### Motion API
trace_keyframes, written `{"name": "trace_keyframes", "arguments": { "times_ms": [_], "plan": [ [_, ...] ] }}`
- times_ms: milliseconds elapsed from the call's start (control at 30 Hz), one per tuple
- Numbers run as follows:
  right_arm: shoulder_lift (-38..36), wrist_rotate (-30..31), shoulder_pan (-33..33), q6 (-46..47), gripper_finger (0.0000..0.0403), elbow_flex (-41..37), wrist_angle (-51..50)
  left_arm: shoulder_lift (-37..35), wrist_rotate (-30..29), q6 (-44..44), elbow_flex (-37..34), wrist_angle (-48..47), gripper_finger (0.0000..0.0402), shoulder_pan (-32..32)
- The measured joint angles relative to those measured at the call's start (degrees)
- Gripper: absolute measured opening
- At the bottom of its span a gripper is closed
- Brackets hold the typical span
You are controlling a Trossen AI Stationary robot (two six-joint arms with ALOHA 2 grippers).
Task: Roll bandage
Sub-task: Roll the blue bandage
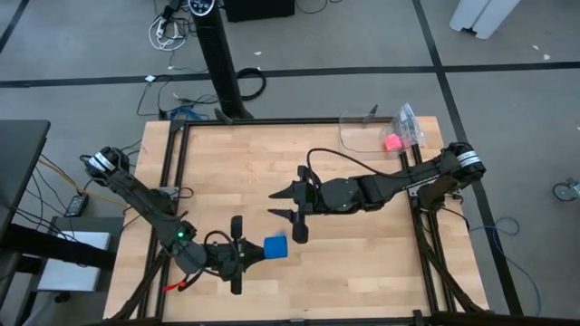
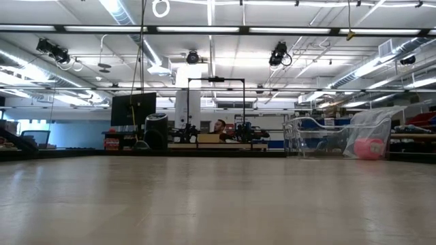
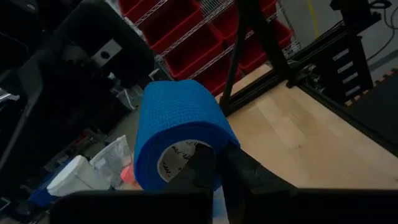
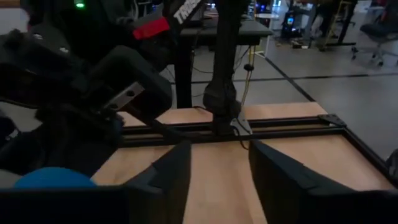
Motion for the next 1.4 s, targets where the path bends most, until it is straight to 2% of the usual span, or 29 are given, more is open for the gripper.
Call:
{"name": "trace_keyframes", "arguments": {
  "times_ms": [200,367,433,567,800,867,1167,1400],
  "plan": [
    [-1.98,-0.22,1.50,-1.17,0.0217,-0.02,-5.36,0.00,0.29,-3.12,0.00,0.59,0.0017,0.00],
    [-7.69,1.58,3.83,1.15,0.0223,-0.33,-20.35,-0.29,0.75,-6.94,0.76,1.91,0.0017,-0.80],
    [-8.56,1.71,5.22,2.60,0.0221,-2.72,-20.82,-0.38,0.76,-7.74,1.98,1.04,0.0017,-0.81],
    [-8.56,-0.46,7.87,4.26,0.0218,-10.81,-9.29,-0.38,0.70,-9.66,4.67,-0.28,0.0017,-0.73],
    [-8.15,-1.18,11.61,-1.26,0.0224,-26.92,28.53,-0.42,0.71,-10.22,7.32,-0.40,0.0017,-0.76],
    [-8.15,-2.52,12.27,-2.98,0.0226,-29.33,35.14,-0.42,0.97,-10.22,7.70,-0.45,0.0017,-0.74],
    [-8.15,-4.49,9.97,-2.89,0.0227,-30.29,37.19,-0.42,3.94,-10.31,8.04,0.03,0.0017,0.63],
    [-8.15,-12.01,7.57,-0.96,0.0228,-30.29,37.02,-0.42,4.13,-10.18,8.33,0.48,0.0017,1.15]
  ]
}}
